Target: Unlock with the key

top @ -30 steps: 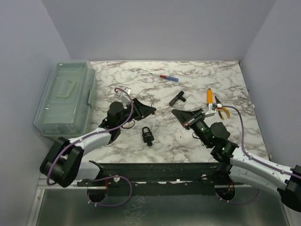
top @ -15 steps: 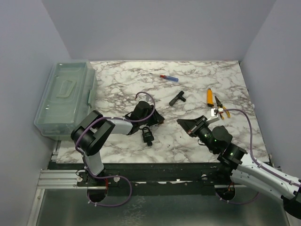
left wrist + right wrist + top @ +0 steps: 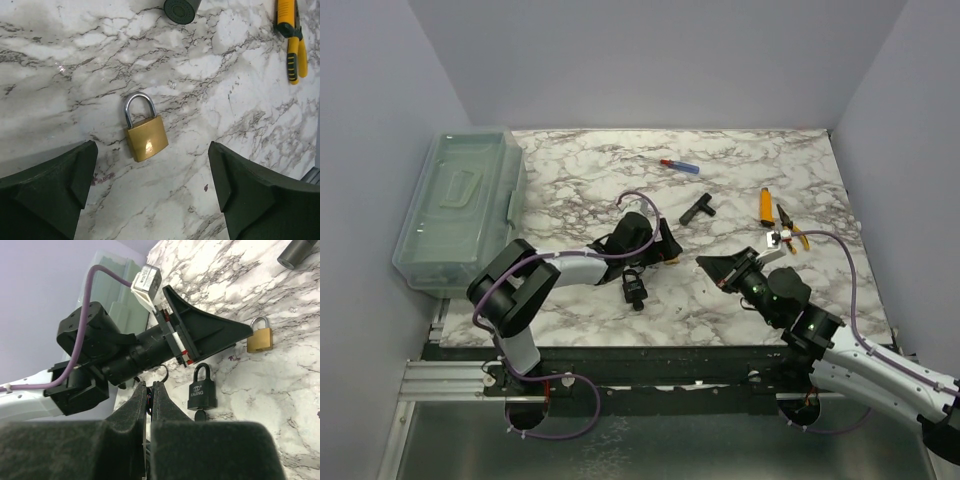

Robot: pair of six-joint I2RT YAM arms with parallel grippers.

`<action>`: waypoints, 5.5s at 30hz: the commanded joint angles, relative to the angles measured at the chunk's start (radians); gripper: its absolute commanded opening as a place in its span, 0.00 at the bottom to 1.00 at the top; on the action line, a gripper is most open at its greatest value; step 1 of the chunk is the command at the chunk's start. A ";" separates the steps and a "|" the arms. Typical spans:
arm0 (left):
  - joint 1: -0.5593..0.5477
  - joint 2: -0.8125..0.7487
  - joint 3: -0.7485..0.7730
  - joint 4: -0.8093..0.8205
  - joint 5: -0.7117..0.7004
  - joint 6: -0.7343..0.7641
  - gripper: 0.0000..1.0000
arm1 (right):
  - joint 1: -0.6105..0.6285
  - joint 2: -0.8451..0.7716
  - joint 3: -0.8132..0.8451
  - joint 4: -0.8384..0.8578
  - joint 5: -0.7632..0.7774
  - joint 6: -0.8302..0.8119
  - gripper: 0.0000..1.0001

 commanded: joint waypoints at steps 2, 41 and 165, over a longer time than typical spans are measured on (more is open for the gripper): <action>-0.011 -0.125 -0.028 -0.109 -0.020 0.080 0.99 | 0.002 0.003 0.019 -0.016 0.039 -0.053 0.00; -0.016 -0.575 -0.254 0.359 0.562 -0.024 0.40 | 0.002 0.204 0.074 0.338 -0.101 0.012 0.00; -0.040 -0.725 0.222 -1.226 0.670 0.526 0.00 | -0.036 0.821 0.154 0.993 -1.296 -0.047 0.39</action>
